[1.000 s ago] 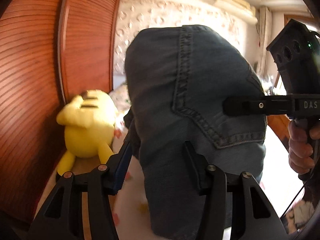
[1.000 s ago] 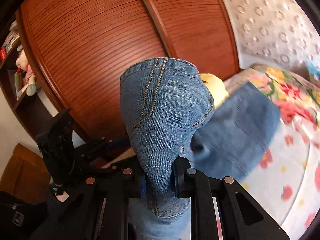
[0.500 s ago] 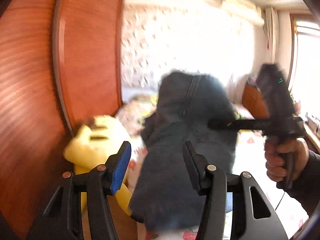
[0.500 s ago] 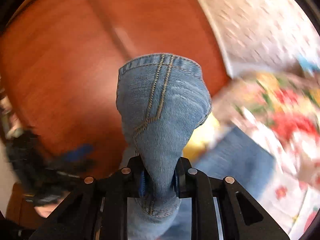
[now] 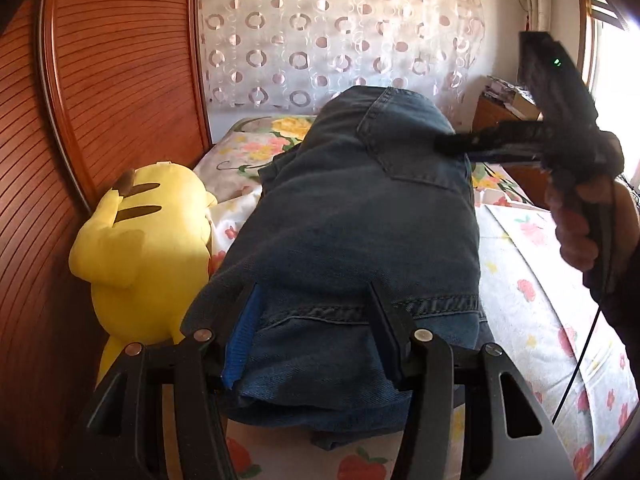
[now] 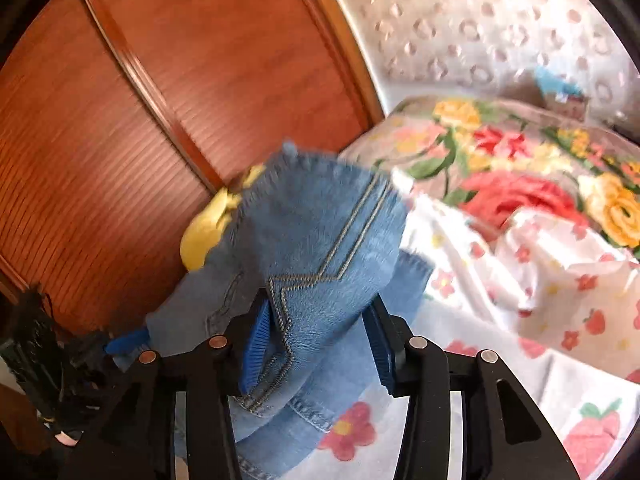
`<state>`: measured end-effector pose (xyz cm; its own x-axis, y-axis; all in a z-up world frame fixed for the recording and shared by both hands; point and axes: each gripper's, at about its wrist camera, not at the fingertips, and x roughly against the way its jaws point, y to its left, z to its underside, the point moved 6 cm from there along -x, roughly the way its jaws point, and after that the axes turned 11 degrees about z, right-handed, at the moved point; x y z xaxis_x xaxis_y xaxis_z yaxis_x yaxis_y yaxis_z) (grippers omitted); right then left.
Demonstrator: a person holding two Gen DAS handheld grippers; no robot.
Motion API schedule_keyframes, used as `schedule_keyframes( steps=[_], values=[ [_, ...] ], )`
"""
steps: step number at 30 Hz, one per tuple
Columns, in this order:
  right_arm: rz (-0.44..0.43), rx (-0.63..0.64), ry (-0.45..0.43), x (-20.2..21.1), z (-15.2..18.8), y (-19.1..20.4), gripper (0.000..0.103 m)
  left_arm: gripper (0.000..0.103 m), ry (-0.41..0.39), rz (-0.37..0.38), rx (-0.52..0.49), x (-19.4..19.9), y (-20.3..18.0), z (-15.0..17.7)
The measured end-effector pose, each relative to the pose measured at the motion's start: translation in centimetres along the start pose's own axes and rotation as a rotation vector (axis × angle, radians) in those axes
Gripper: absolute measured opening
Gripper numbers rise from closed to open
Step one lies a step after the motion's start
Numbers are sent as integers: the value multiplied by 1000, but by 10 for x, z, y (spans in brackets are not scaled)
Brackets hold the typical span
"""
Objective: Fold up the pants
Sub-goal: 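Fold the lifted jeans end over the stack with the right tool and release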
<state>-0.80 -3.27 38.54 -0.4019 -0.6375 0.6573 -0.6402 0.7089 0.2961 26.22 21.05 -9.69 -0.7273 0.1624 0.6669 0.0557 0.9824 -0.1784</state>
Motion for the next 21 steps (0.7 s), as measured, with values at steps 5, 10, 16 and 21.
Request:
schedule_keyframes(
  steps=[5,10,16,21],
  values=[
    [177,64,-165,32,-2,9,47,54,20,-8,0,-6,-1,8],
    [146,170,-215,35,0,36,42,54,25,-6,4,-6,-3,14],
    [248,193,-63,-24,10,8,41,54,23,8,7,-5,-5,16],
    [252,136,-91,-1,10,1,42,54,14,-4,-16,4,-13,12]
  ],
)
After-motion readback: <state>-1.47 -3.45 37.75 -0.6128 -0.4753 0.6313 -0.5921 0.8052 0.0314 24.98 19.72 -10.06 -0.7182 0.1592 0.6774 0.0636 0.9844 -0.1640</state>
